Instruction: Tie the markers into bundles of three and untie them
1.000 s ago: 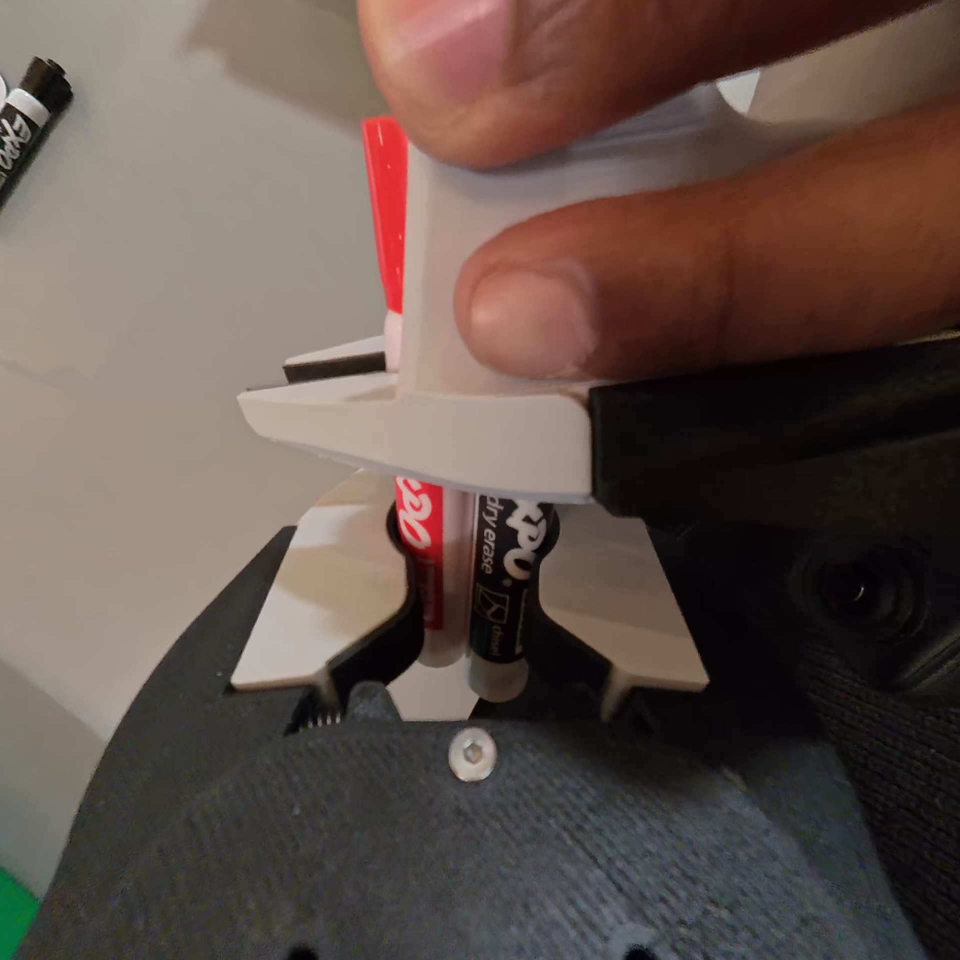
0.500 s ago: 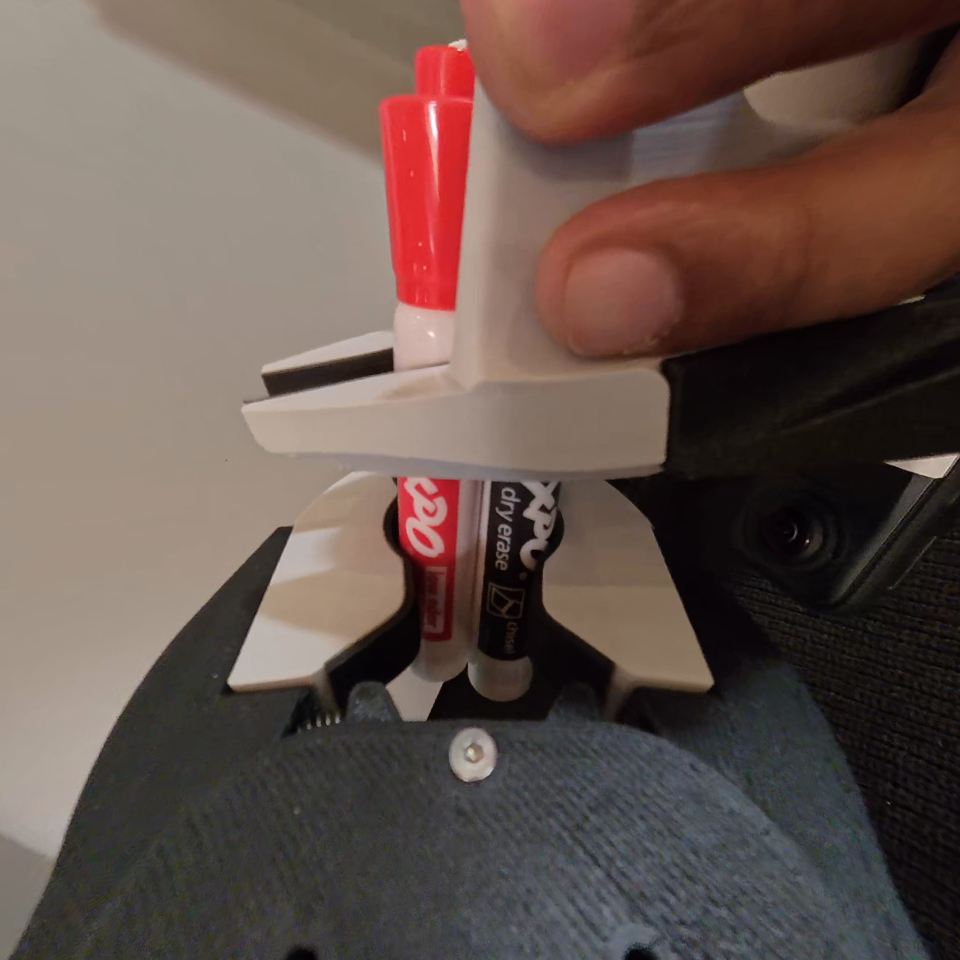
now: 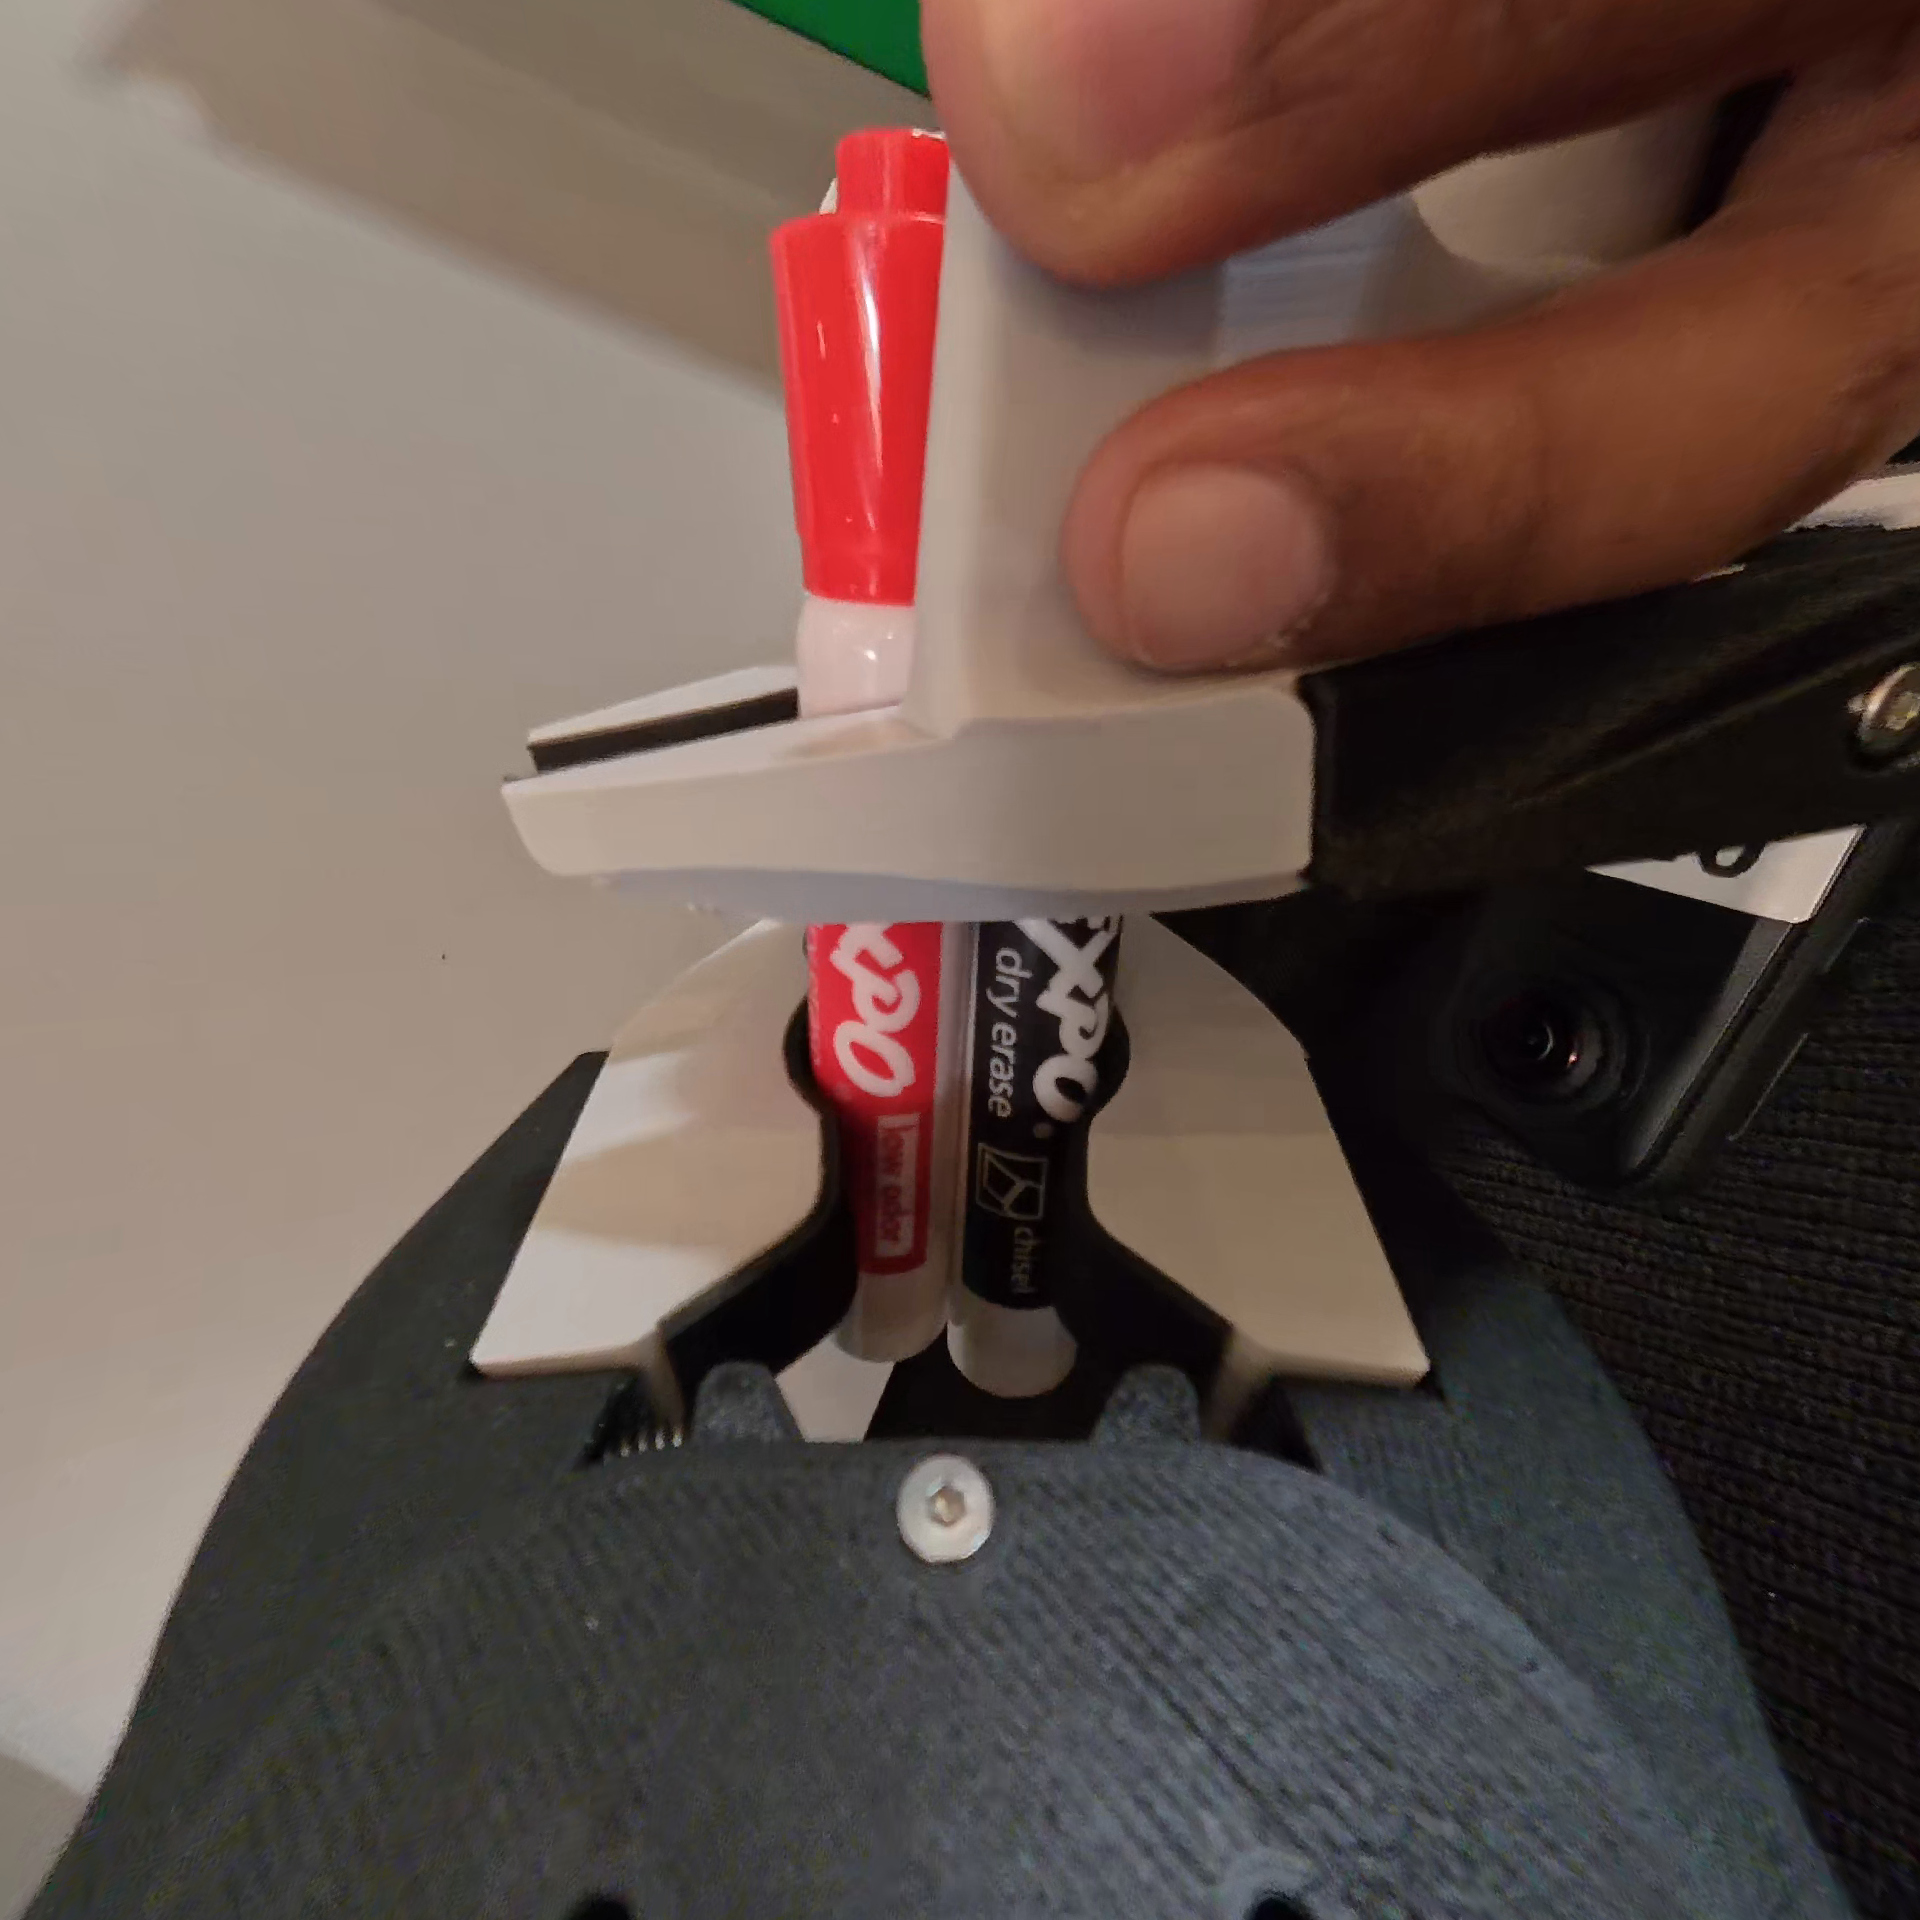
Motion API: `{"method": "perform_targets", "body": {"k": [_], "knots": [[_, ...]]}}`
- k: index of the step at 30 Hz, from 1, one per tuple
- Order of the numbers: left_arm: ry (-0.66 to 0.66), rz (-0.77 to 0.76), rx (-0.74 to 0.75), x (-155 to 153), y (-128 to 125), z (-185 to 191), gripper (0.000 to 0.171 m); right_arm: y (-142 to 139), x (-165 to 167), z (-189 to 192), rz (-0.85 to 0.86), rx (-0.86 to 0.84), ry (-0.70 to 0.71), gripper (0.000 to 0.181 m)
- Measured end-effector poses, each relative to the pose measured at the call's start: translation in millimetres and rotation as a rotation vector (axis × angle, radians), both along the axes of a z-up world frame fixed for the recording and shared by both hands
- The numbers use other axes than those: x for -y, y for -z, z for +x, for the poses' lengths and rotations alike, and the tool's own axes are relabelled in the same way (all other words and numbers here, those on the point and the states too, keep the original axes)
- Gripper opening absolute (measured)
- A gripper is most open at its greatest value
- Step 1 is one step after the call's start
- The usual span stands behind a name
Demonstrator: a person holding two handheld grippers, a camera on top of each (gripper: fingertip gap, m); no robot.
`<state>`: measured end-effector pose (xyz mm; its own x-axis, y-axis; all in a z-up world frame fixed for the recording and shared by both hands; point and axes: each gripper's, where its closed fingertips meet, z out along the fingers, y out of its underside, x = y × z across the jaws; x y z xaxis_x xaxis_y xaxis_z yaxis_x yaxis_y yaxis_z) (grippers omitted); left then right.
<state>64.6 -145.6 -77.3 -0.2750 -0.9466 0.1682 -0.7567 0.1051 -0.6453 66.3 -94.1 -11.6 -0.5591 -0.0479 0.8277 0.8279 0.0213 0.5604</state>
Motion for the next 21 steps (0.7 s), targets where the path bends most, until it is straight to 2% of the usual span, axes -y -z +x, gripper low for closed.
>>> {"method": "perform_targets", "body": {"k": [15, 18, 21], "knots": [[-0.025, 0.051, 0.045, -6.9, -4.5, 4.6, 0.044, -4.0, -0.4, 3.7, 0.024, -0.008, -0.009, 0.016], [-0.042, 0.062, 0.025, -13.7, 4.2, 2.8, 0.044, -5.7, -2.4, 14.3, 0.02, -0.042, 0.026, 0.039], [-0.072, 0.079, 0.001, -26.4, 15.9, 0.5, 0.043, 1.4, -5.1, 36.3, -0.058, -0.149, 0.139, 0.057]]}}
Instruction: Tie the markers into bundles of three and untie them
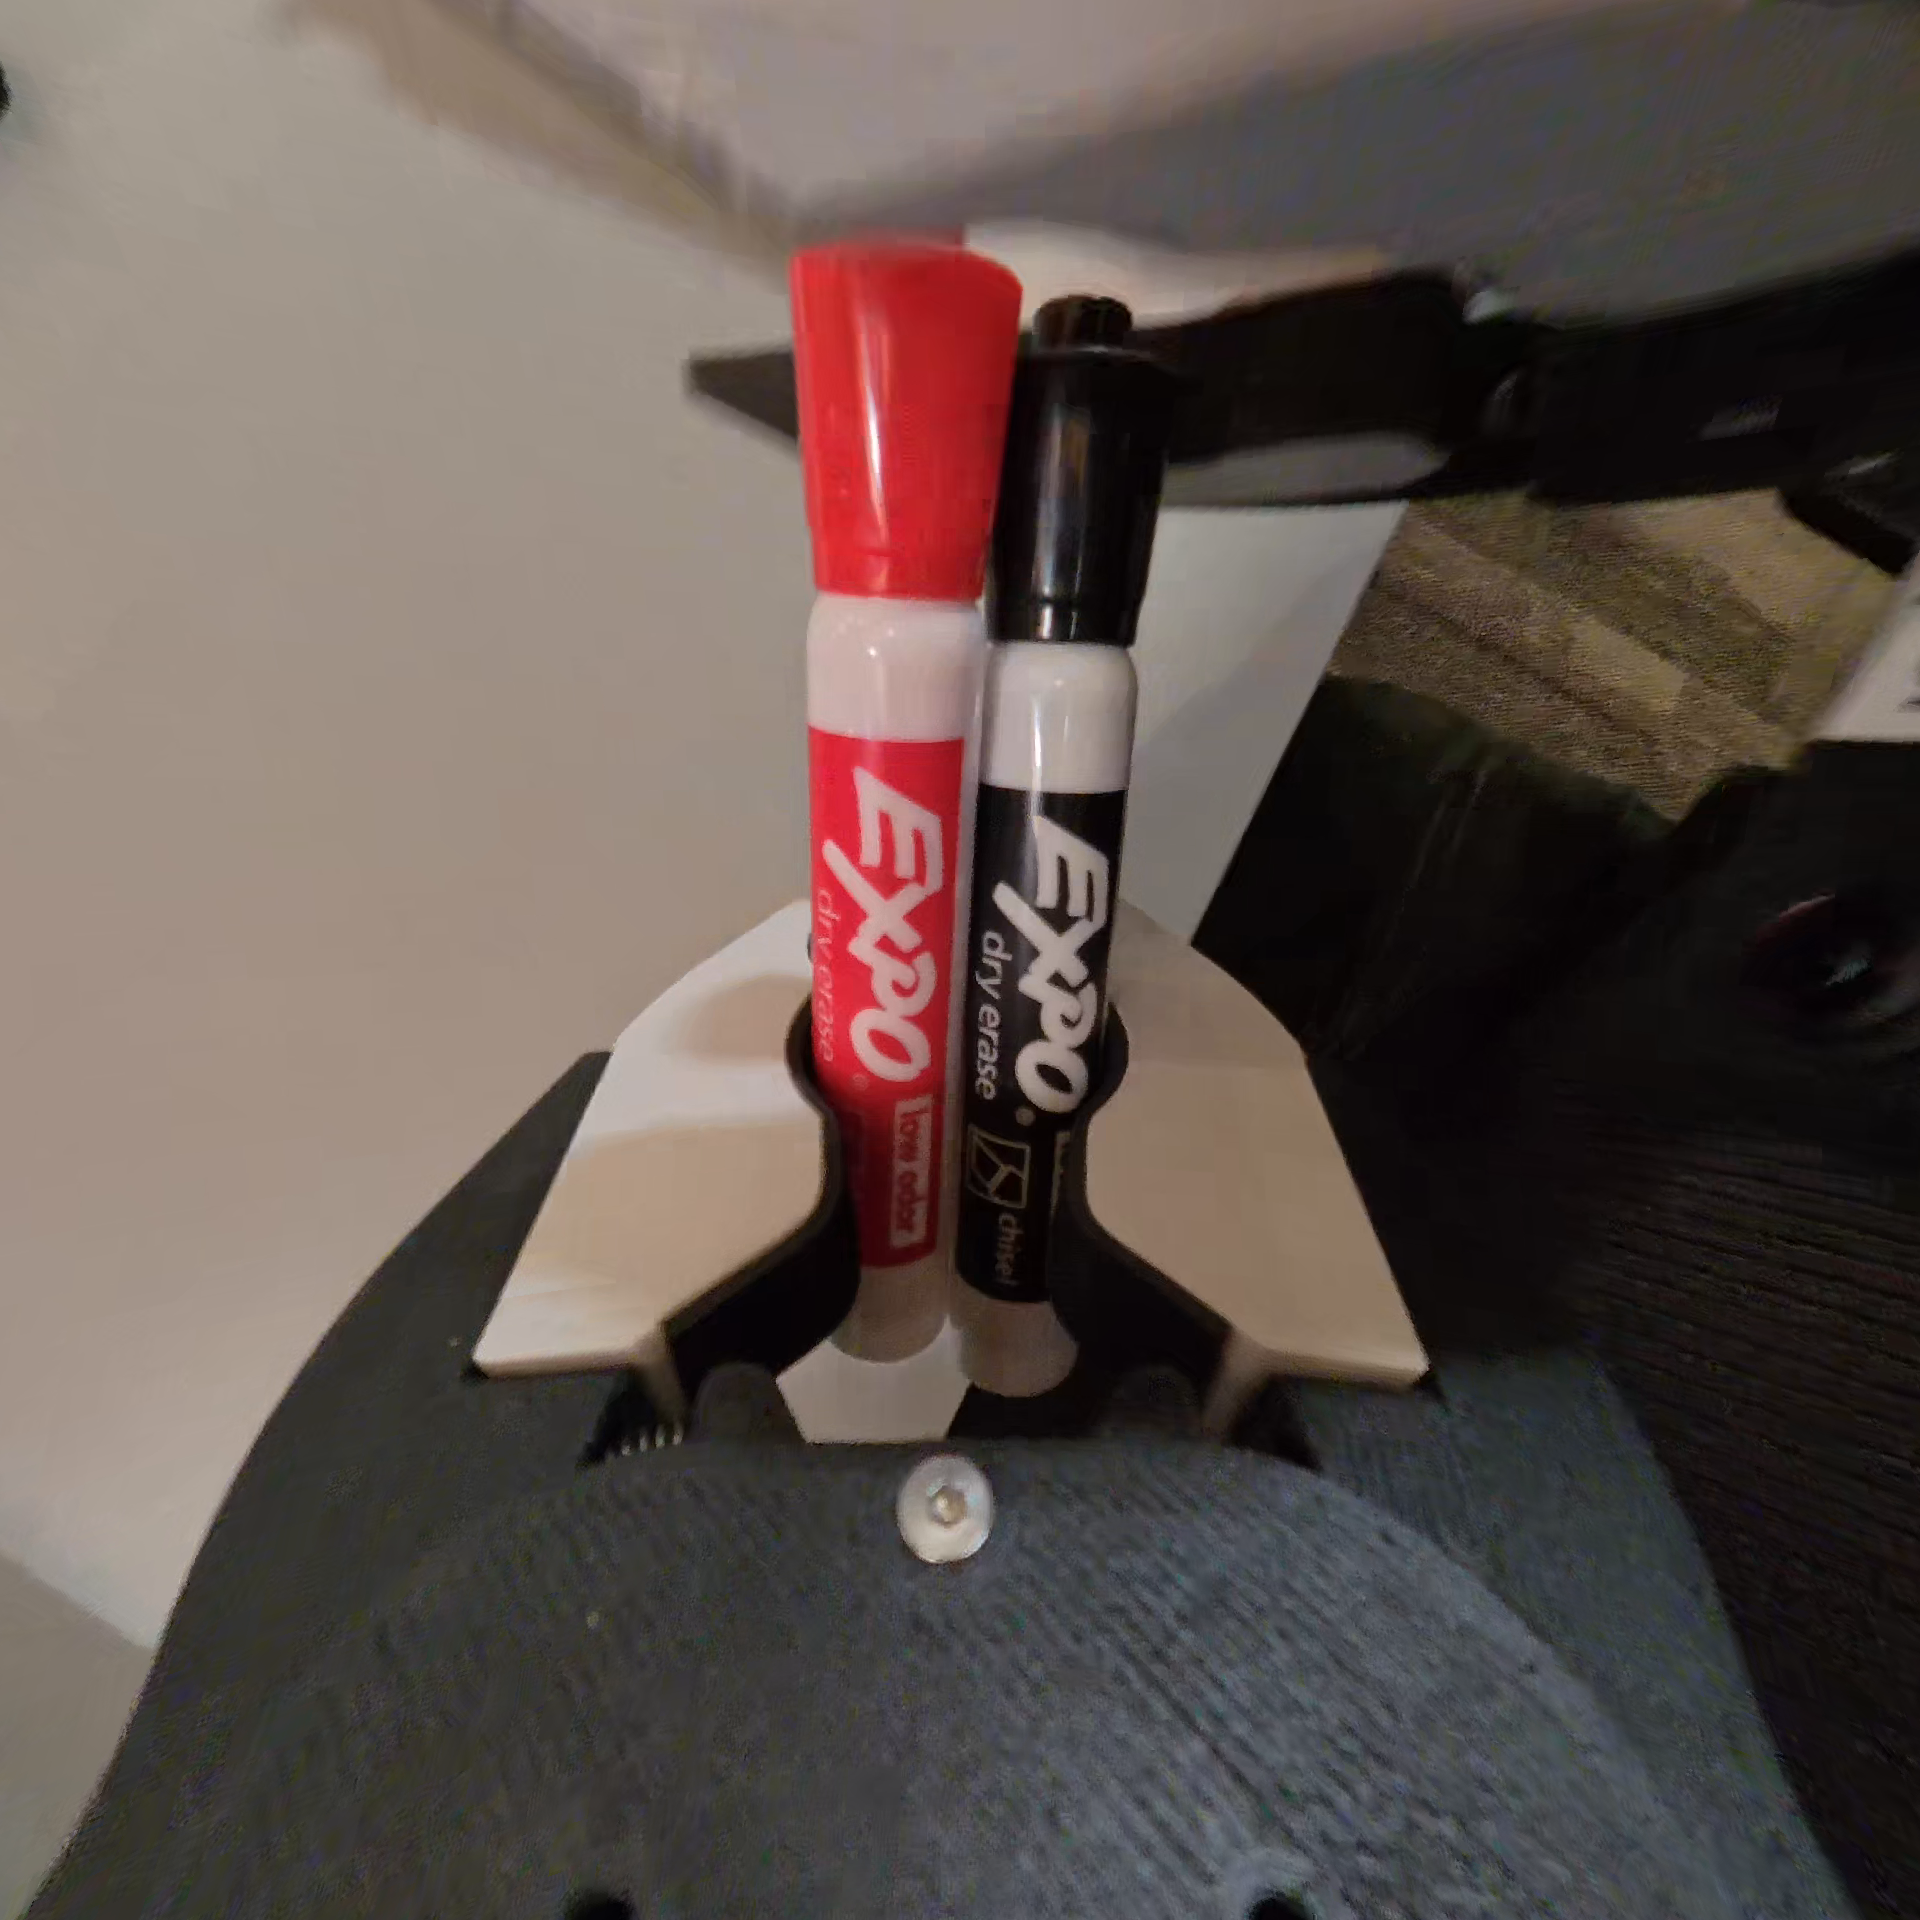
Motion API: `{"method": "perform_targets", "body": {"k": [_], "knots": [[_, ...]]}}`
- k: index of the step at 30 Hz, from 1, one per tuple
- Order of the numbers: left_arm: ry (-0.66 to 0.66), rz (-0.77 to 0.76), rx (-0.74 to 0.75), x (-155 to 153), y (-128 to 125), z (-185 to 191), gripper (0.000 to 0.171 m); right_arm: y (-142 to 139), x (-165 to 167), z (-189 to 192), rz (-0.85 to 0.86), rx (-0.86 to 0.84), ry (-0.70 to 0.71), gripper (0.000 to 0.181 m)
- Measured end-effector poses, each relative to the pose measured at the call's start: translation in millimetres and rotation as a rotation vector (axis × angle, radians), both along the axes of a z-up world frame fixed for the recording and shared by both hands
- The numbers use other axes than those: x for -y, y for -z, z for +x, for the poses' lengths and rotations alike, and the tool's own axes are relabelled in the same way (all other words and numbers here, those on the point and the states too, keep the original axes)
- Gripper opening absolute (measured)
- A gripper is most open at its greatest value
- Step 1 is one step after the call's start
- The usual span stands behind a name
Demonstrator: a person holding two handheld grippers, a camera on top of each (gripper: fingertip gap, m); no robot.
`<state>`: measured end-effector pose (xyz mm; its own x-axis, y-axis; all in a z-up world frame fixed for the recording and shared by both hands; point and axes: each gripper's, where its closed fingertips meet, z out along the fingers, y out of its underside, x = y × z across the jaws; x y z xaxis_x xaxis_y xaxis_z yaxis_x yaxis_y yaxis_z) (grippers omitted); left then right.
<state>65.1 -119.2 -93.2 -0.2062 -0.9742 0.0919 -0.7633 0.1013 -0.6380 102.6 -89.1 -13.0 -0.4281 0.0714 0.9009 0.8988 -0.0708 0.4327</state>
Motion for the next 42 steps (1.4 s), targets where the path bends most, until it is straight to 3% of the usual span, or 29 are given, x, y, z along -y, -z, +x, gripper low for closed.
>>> {"method": "perform_targets", "body": {"k": [5, 7, 9, 11, 14, 16, 19, 25, 28, 33, 37, 42], "knots": [[-0.06, 0.133, -0.074, -42.7, 30.1, -5.5, 0.044, 16.0, 2.1, 51.0, -0.082, -0.238, 0.172, 0.053], [-0.056, 0.222, -0.152, -62.6, 46.5, -11.0, 0.044, 31.1, 4.1, 74.1, -0.118, -0.421, 0.266, 0.053], [-0.048, 0.219, -0.22, -71.2, 59.4, -14.3, 0.044, 51.3, 7.0, 85.7, -0.166, -0.682, 0.337, 0.053], [-0.032, 0.143, -0.245, -66.4, 64.0, -12.8, 0.044, 68.6, 9.5, 77.3, -0.227, -1.013, 0.339, 0.052], [-0.012, 0.174, -0.26, -69.2, 64.1, -8.4, 0.042, 77.2, 12.6, 44.1, -0.317, -1.504, 0.24, 0.049], [-0.037, 0.207, -0.225, -75.1, 61.8, 0.0, 0.043, 81.4, 16.5, 24.4, -0.406, -1.71, 0.186, 0.045], [-0.09, 0.192, -0.176, -79.9, 63.3, 8.2, 0.044, 92.1, 15.8, 19.6, -0.429, -1.879, 0.184, 0.047], [-0.151, 0.153, -0.169, -93.9, 71.2, -4.9, 0.044, 111.1, 12.0, 30.2, -0.432, -1.984, 0.25, 0.048], [-0.162, 0.13, -0.181, -100.6, 73.7, -12.6, 0.044, 114.4, 9.2, 34.7, -0.454, -2.034, 0.269, 0.041], [-0.146, 0.118, -0.221, -104.6, 81.3, -20.1, 0.044, 107.7, -14.8, 77.4, -0.395, -2.04, 0.318, 0.043], [-0.147, 0.111, -0.226, -104.8, 81.8, -19.7, 0.044, 109.7, -58.1, 133.2, -0.369, -1.959, 0.392, 0.041], [-0.14, 0.078, -0.257, -102.1, 84.5, -21.9, 0.044, 110.0, -140.1, 202.9, -0.343, -1.657, 0.481, 0.042]]}}
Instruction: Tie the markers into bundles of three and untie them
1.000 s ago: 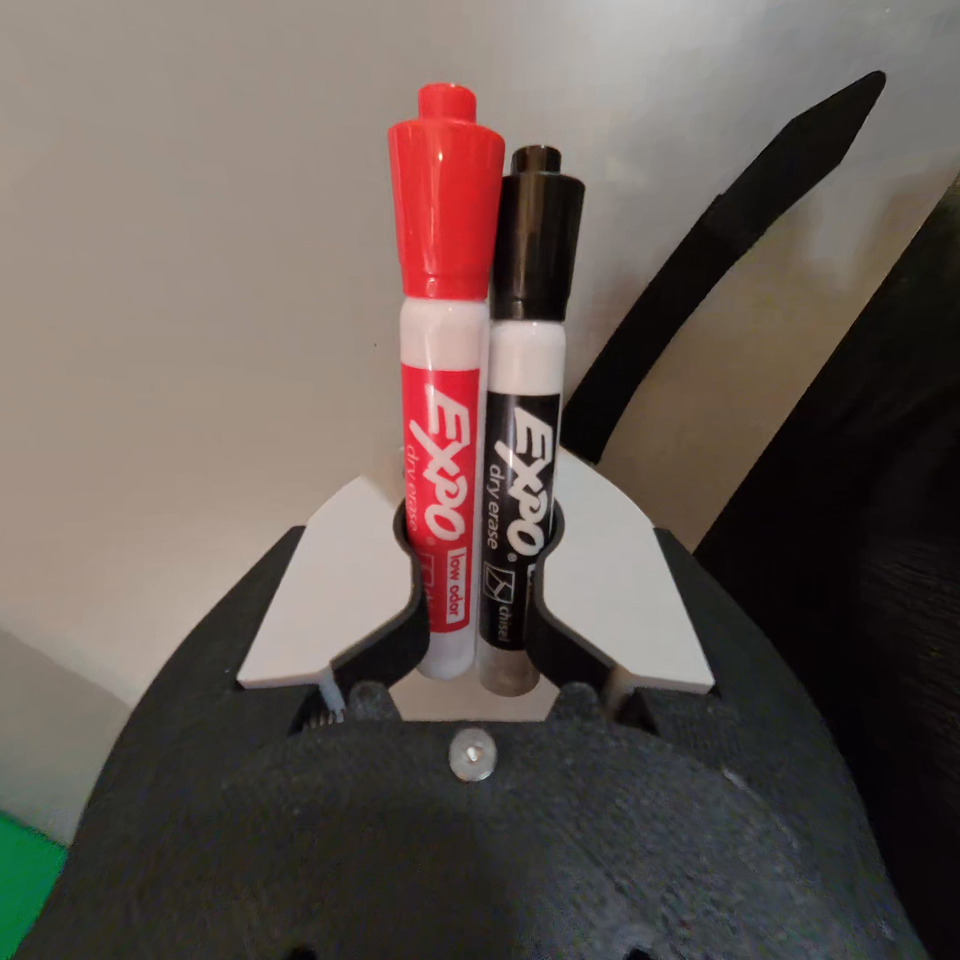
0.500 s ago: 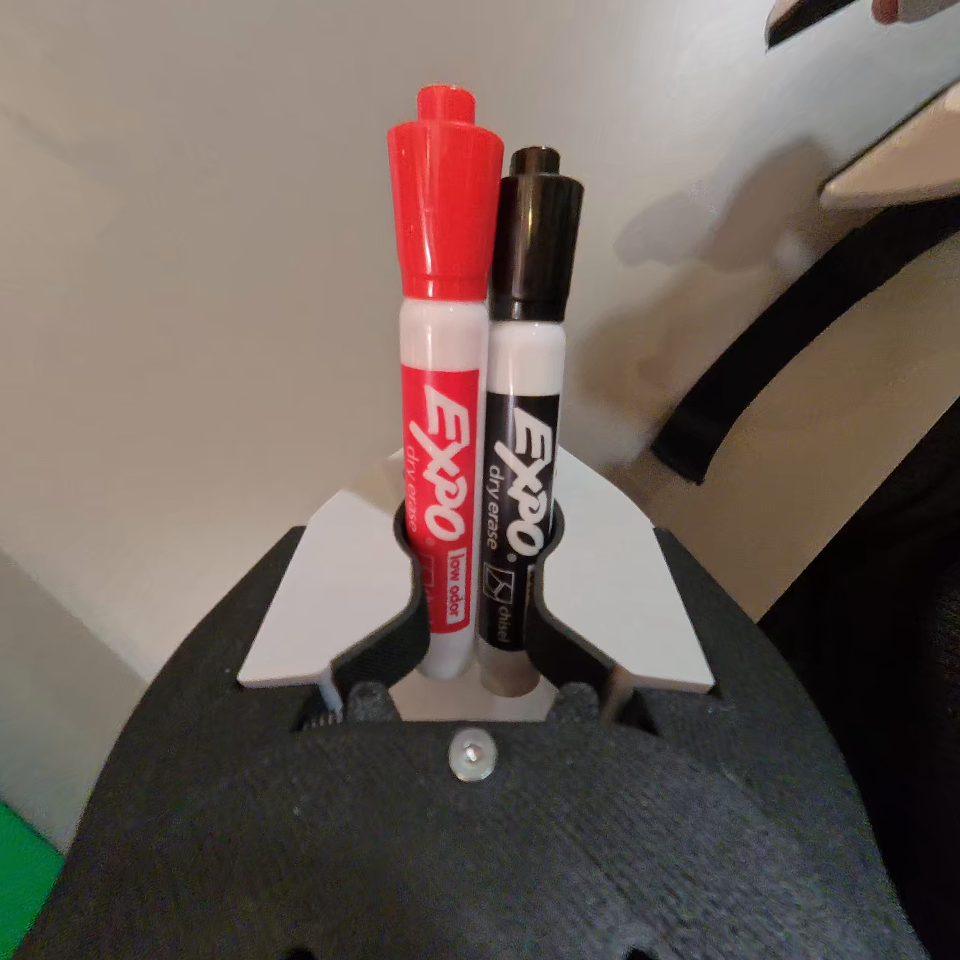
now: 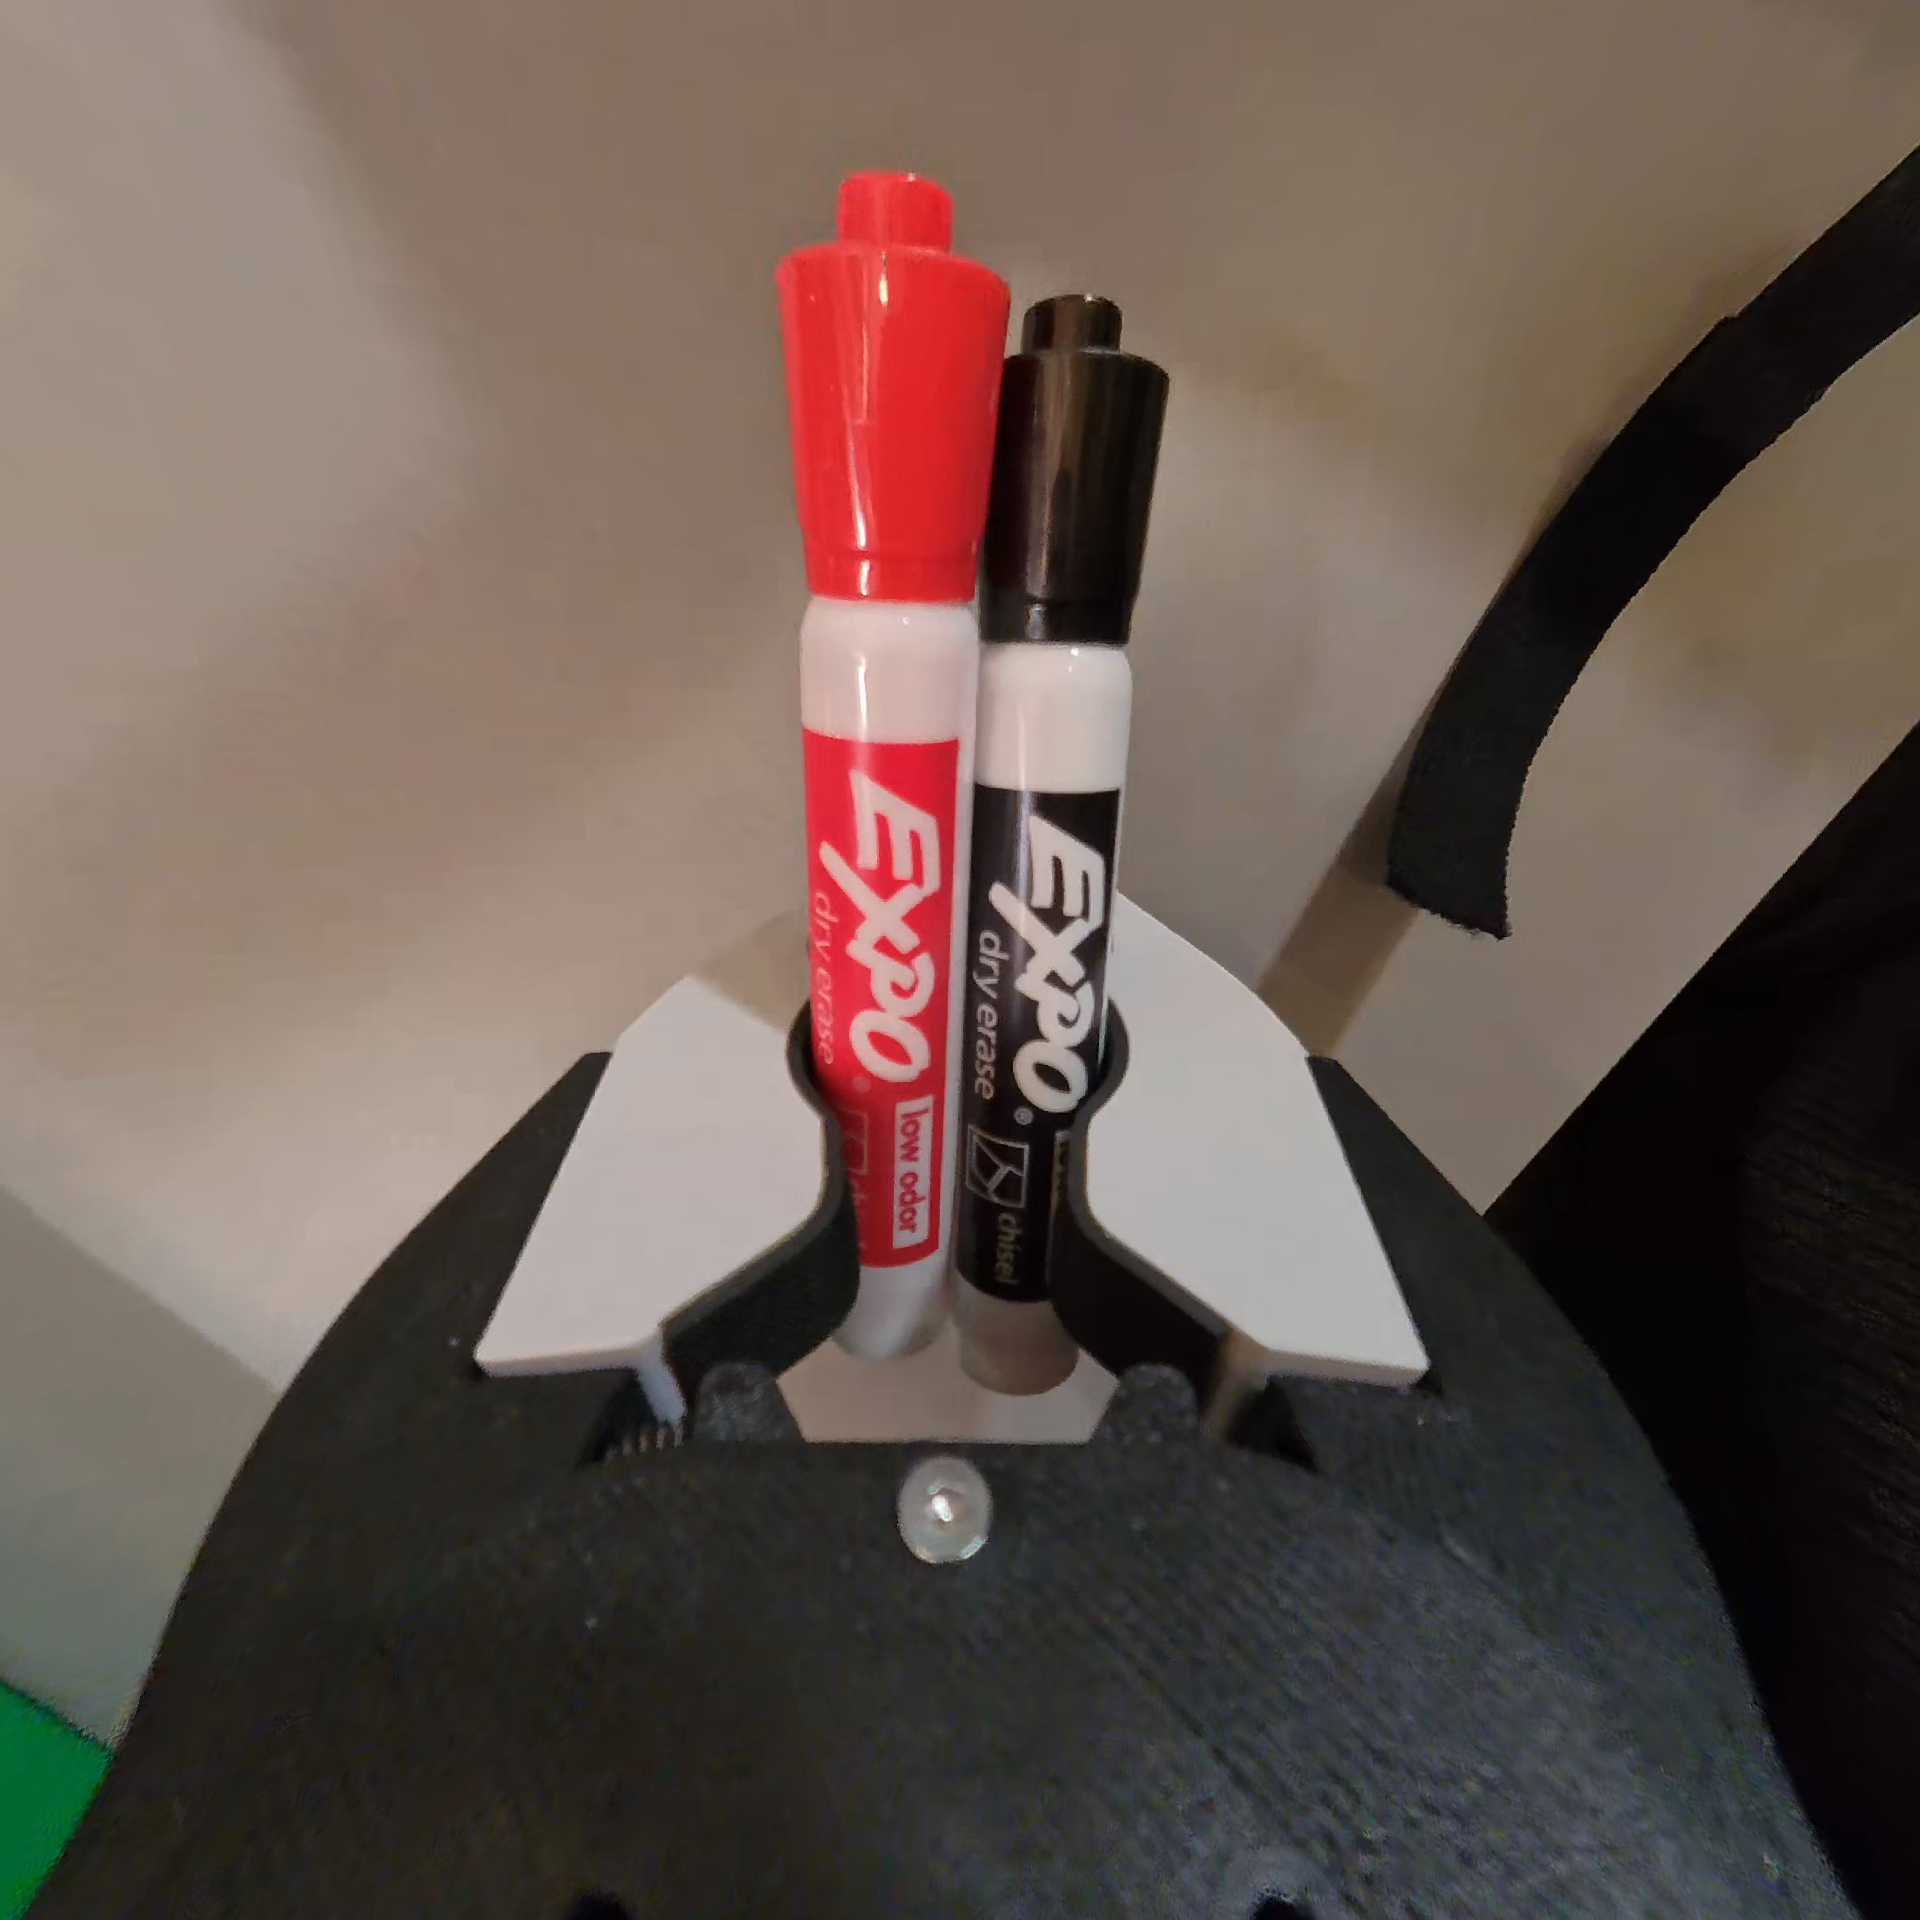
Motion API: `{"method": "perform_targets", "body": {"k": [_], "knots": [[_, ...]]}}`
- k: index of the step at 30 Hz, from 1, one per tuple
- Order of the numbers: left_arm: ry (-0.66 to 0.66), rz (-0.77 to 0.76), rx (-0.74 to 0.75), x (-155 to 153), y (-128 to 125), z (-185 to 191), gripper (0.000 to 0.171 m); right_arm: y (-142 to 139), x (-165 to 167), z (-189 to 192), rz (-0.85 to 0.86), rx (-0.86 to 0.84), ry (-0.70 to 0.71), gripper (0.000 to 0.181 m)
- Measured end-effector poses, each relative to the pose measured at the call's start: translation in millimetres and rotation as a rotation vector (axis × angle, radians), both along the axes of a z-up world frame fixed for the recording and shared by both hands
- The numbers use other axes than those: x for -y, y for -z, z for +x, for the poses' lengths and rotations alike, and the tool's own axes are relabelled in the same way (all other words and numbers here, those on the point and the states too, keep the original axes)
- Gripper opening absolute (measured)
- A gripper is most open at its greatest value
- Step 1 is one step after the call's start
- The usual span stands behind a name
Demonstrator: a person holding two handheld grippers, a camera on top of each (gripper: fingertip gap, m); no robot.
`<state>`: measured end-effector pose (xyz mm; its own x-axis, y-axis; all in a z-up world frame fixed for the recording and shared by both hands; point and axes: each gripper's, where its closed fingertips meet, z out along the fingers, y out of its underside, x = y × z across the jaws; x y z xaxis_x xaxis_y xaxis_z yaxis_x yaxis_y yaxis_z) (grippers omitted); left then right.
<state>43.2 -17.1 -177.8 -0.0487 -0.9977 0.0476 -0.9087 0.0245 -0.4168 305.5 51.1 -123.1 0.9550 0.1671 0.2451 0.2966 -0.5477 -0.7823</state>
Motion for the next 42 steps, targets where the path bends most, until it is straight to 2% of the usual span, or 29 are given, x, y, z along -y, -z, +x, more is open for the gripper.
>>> {"method": "perform_targets", "body": {"k": [2, 5, 7, 9, 11, 16, 20, 24, 27, 30, 33, 35, 38, 42], "knots": [[-0.007, -0.026, -0.021, 0.8, 3.2, -1.0, 0.044, 9.7, -32.3, 21.7, -0.044, 0.142, -0.036, 0.04], [-0.01, -0.062, -0.032, 0.1, 4.4, 0.2, 0.044, 38.1, -65.0, 36.0, -0.157, 0.24, -0.145, 0.041], [-0.017, -0.093, -0.031, -0.6, 4.6, 0.2, 0.043, 53.3, -76.2, 46.7, -0.21, 0.294, -0.173, 0.042], [-0.069, -0.096, -0.02, -8.6, 5.6, 1.5, 0.043, 55.2, -82.7, 55.2, -0.189, 0.295, -0.152, 0.025], [-0.109, -0.104, -0.002, -12.5, 5.4, 4.0, 0.043, 56.2, -77.7, 53.0, -0.202, 0.24, -0.146, 0.021], [-0.086, -0.076, -0.008, -1.3, 6.2, -2.5, 0.044, 46.9, -34.3, 8.8, -0.225, 0.139, -0.228, 0.018], [-0.042, -0.051, -0.018, 6.7, 2.8, -6.5, 0.043, 0.4, 18.6, -43.1, -0.137, 0.153, -0.332, 0.018], [0.016, -0.029, -0.056, 16.5, 1.8, -9.6, 0.043, -56.6, 81.8, -91.7, -0.042, 0.366, -0.482, 0.018], [0.032, -0.051, -0.033, 28.5, -1.6, 0.9, 0.044, -75.4, 119.8, -118.4, -0.031, 0.522, -0.551, 0.018], [0.067, -0.058, -0.005, 44.6, -4.0, 11.5, 0.044, -80.2, 142.6, -147.5, 0.016, 0.627, -0.593, 0.017], [0.092, -0.048, 0.032, 55.9, -8.9, 17.8, 0.044, -72.5, 154.2, -165.9, 0.035, 0.862, -0.608, 0.018], [0.099, -0.046, 0.05, 61.1, -12.4, 19.7, 0.044, -65.9, 158.9, -178.7, 0.044, 0.961, -0.621, 0.018], [0.114, -0.015, 0.052, 64.9, -15.0, 20.0, 0.044, -60.8, 161.2, -191.5, 0.053, 1.017, -0.623, 0.018], [0.148, 0.018, 0.059, 70.5, -17.2, 22.4, 0.044, -59.8, 161.1, -202.6, 0.079, 0.996, -0.648, 0.018]]}}
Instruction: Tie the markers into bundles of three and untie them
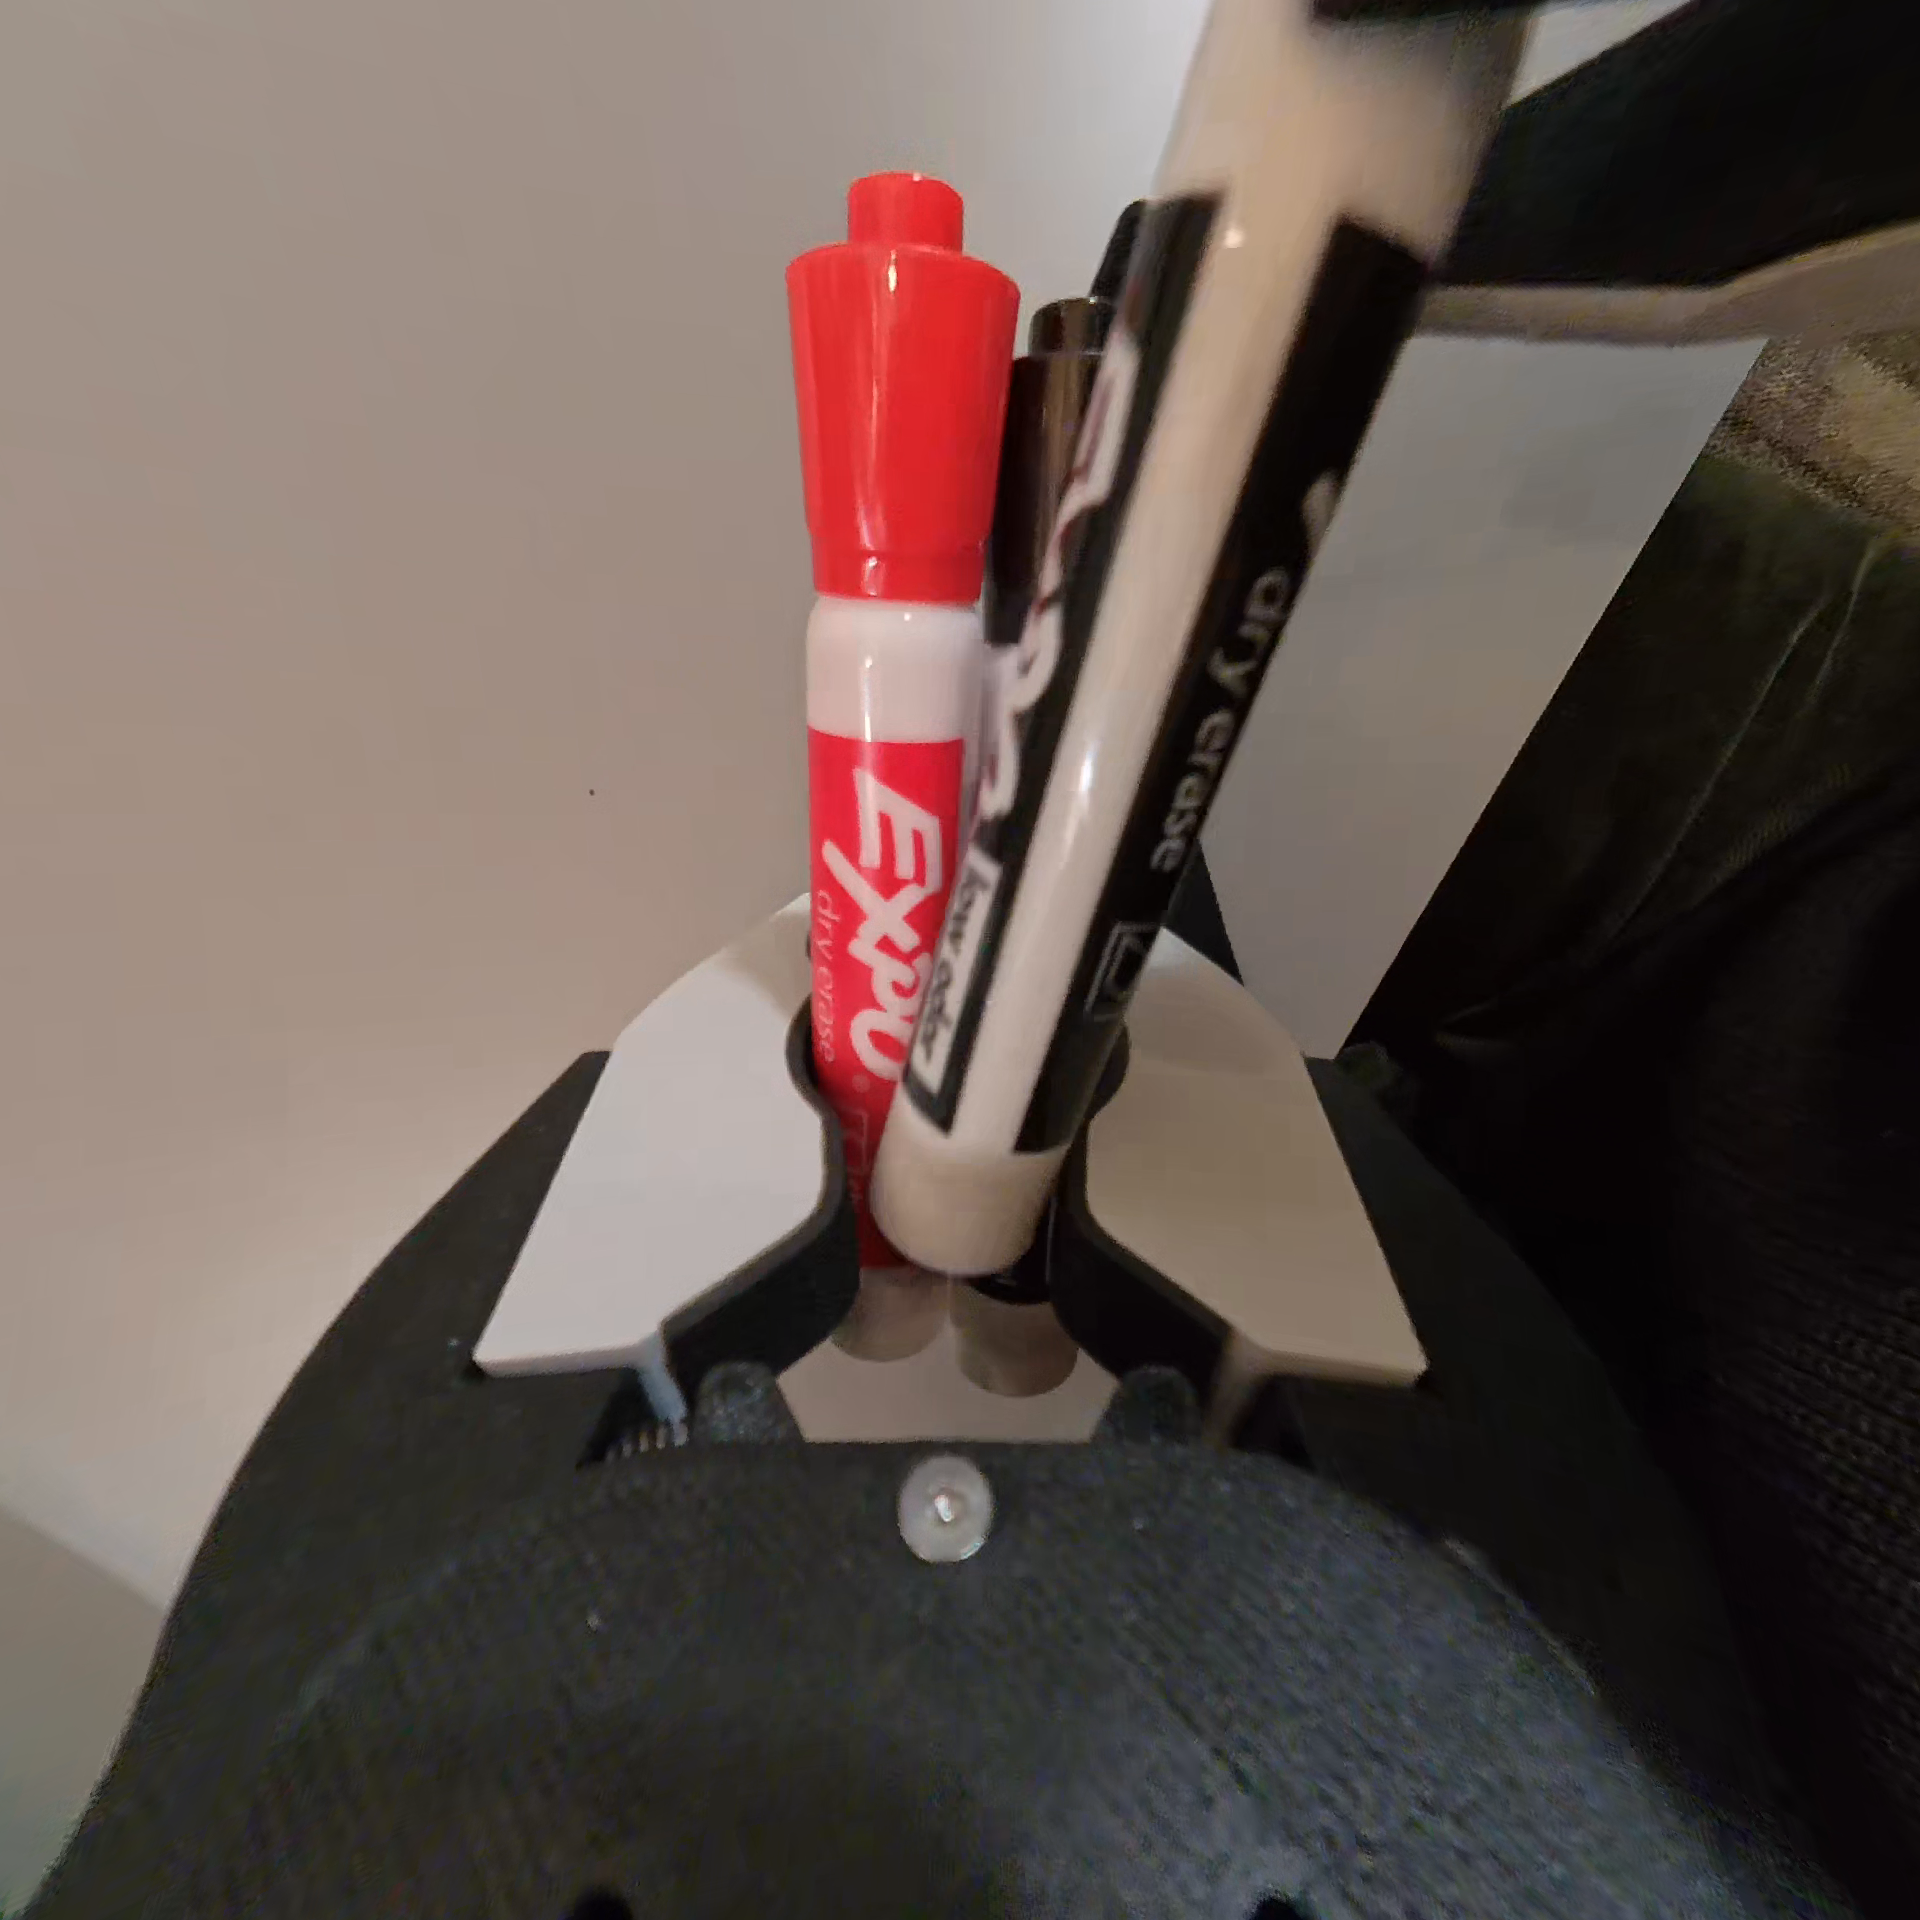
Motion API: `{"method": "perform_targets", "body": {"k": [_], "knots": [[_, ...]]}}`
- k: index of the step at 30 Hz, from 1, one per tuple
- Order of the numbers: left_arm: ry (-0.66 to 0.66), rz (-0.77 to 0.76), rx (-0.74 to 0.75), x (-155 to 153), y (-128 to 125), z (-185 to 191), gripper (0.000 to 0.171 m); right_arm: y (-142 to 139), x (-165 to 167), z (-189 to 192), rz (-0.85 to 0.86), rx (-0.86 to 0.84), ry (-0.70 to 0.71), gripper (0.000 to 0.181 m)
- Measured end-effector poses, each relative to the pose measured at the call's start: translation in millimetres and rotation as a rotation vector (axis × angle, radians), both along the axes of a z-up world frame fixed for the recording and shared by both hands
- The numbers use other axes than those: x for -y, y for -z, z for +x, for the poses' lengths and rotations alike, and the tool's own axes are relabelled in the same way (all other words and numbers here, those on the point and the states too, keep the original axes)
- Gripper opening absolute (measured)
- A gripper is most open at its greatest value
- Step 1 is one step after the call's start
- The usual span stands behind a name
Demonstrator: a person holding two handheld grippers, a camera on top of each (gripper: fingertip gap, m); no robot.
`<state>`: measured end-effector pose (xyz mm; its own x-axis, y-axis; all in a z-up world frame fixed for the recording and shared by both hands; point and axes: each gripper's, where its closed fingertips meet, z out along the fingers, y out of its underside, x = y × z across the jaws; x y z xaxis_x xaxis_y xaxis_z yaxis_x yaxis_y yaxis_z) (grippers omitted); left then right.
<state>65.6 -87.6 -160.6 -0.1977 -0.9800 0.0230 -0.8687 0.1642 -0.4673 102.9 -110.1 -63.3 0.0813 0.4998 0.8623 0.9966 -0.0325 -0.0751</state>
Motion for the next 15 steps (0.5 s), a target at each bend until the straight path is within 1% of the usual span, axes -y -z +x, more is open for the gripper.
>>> {"method": "perform_targets", "body": {"k": [3, 8, 15], "knots": [[0.031, 0.028, 0.011, 4.1, -3.0, 1.6, 0.044, 2.7, -2.1, -2.6, -0.003, 0.019, -0.033, 0.018], [0.037, 0.043, 0.004, 8.0, -4.3, 1.3, 0.044, 7.6, -7.0, -10.2, -0.035, -0.012, -0.063, 0.018], [0.003, -0.01, -0.061, 7.3, 2.3, -5.8, 0.044, 14.0, -10.0, -11.8, -0.041, -0.029, -0.074, 0.019]]}}
